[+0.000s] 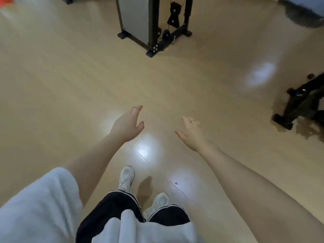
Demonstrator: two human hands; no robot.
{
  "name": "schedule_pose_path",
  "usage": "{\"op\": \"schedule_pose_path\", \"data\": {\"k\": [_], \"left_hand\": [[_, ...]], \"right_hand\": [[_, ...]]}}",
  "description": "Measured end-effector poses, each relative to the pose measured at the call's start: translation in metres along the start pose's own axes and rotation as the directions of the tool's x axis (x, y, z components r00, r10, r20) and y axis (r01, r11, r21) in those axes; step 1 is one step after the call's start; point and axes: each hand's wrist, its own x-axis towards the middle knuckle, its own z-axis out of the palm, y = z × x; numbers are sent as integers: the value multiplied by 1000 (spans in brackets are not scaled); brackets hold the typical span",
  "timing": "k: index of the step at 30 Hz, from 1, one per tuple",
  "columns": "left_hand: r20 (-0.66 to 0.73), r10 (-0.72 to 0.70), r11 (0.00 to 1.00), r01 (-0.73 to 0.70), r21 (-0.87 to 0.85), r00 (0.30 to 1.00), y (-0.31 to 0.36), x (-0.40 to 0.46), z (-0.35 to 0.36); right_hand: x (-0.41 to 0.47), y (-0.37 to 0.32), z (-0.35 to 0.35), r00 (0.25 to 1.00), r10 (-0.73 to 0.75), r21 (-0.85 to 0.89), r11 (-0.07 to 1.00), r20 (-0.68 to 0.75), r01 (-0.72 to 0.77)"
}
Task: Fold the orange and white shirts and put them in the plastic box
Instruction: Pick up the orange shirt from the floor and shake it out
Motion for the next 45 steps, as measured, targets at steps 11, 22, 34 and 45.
{"op": "schedule_pose_path", "data": {"k": [11, 22, 34, 45], "left_hand": [[-295, -408, 909, 352, -225, 864, -175, -27, -125], [-415, -491, 870, 457, -187, 766, -385, 42, -296], [-293, -400, 916, 371, -150, 869, -550, 295, -406], [-391, -680, 733, 550, -402, 620, -762, 438, -575]], "right_hand": [[136, -221, -21, 895, -438, -57, 894, 84, 444], [318, -488, -39, 830, -555, -6, 831, 58, 556], [608, -623, -64, 852, -517, 50, 856, 82, 515], [883, -854, -130, 793, -569, 254, 818, 217, 517]]}}
